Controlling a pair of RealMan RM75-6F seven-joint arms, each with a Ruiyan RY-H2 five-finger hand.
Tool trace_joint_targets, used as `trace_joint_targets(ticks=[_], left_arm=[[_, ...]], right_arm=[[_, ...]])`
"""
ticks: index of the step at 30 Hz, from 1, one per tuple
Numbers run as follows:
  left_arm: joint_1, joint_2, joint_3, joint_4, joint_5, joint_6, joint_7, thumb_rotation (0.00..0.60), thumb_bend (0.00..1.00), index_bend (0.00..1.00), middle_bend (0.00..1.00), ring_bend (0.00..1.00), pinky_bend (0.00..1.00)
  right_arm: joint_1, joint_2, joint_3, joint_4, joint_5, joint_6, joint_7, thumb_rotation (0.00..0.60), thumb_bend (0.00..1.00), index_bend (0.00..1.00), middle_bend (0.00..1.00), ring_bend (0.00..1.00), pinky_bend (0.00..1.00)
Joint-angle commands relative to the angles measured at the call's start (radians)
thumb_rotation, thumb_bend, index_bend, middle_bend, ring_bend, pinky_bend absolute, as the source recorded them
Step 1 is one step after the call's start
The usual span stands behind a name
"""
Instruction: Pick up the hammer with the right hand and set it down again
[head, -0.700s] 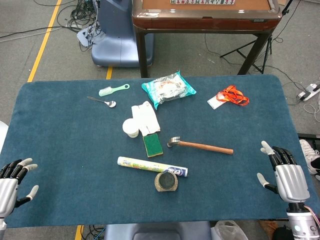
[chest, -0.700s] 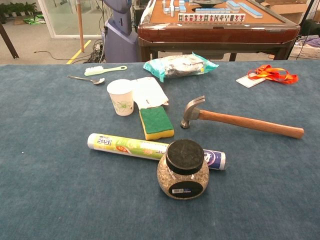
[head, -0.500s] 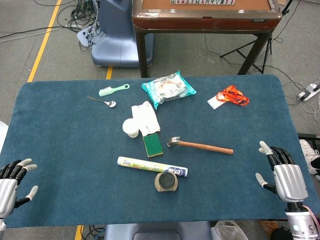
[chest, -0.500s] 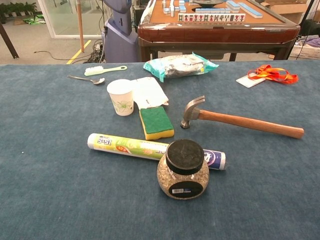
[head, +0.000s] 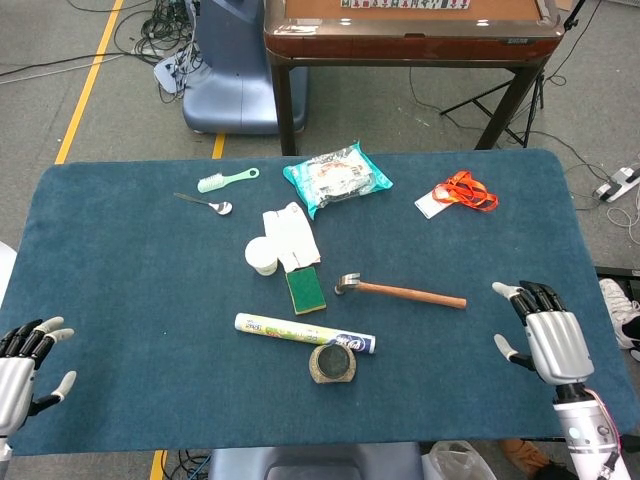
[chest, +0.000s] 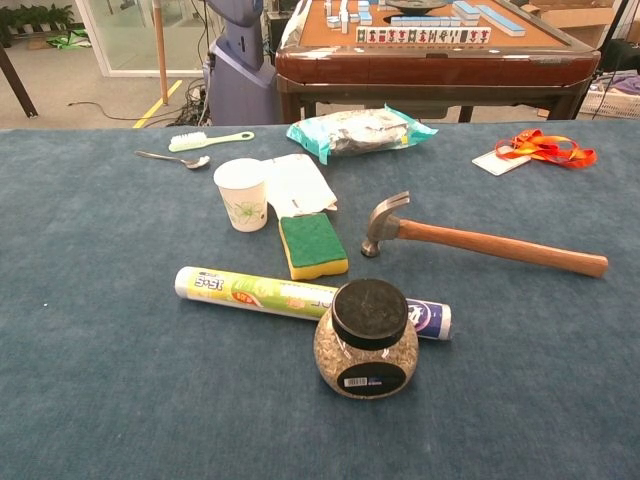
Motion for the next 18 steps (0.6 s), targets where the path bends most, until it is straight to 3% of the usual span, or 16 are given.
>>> trace_joint_targets(ticks=[1,13,18], left_arm=[[-0.001,0.000,0.001,-0.001,0.002,-0.001,0.000,0.600,0.25,0.28,0.19,0.12,0.13],[0.001,0.000,0.002,-0.001,0.004,0.004,-0.001,0.600,0.25,0.28,0.19,0.12,0.13],[0.001,0.000,0.000,0.000,0.002,0.003,-0.002,0.600,0.25,0.28,0.19,0.12,0.13]], right_arm=[[0.051,-0.008,0.029,-0.014,0.049,-0.066,-0.041,0.600,0.26,0.30,0.33,0.15,0.16],[0.254,-0.086,0.108,0.014,0.286,-0.321,-0.152,0.600,0.26,0.32,0.34,0.15,0.16],[0.340,-0.144,0.130,0.060,0.396,-0.392,-0.217,0.600,0.26,0.32,0.31,0.15,0.16]])
